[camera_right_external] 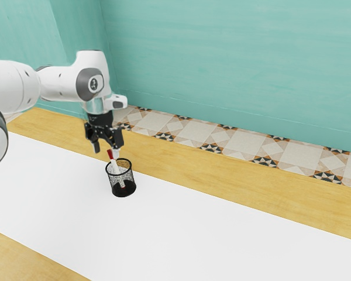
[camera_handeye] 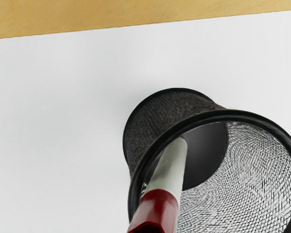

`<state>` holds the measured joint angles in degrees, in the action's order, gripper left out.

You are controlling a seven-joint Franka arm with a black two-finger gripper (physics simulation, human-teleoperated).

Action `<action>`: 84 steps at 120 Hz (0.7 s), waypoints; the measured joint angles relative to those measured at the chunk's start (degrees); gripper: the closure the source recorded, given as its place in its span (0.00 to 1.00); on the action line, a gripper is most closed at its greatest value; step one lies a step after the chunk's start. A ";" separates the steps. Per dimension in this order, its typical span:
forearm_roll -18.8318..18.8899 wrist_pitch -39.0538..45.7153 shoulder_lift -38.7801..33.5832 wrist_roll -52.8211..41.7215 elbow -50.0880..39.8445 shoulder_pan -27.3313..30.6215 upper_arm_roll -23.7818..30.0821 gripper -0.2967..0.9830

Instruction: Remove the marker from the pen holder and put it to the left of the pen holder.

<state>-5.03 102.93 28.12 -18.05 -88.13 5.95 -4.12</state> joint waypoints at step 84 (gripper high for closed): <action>0.47 1.62 -0.58 -2.16 1.65 -1.18 0.04 0.80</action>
<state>-4.56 104.55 27.54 -20.21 -86.47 4.77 -4.08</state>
